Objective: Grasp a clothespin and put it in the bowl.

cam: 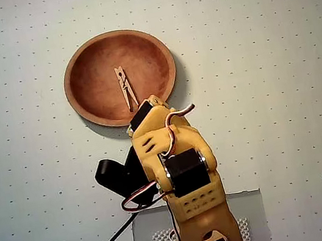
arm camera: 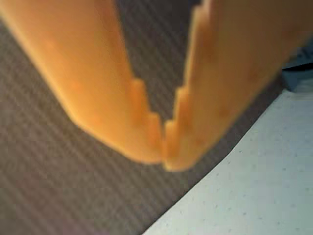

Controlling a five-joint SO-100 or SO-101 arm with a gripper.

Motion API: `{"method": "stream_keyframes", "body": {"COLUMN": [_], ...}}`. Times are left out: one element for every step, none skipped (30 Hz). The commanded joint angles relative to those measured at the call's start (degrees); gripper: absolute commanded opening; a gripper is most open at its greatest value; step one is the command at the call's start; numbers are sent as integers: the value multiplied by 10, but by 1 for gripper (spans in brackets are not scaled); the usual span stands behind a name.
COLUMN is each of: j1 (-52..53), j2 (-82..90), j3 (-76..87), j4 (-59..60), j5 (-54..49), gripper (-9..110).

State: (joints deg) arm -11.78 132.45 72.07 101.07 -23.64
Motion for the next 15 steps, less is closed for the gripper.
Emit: {"method": "stream_keyframes", "body": {"j1": [73, 94, 113, 130, 150, 160, 170, 175, 175, 175, 175, 174, 171, 161, 151], "j2": [36, 41, 47, 51, 54, 58, 60, 61, 61, 61, 61, 62, 62, 62, 62], "j3": [-5, -5, -5, -4, -4, -4, -4, -4, -3, -2, 8, 18, 33, 52, 65], "j4": [-35, -46, -58, -69, -79, -83, -88, -91, -91, -90, -89, -93, -96, -98, -103], "j5": [76, 96, 117, 138, 165, 175, 190, 199, 203, 207, 211, 211, 212, 212, 212], "gripper": [-3, -3, -3, -3, -3, -3, -3, -3, -3, -3, -3, -3, -3, -3, -3]}}
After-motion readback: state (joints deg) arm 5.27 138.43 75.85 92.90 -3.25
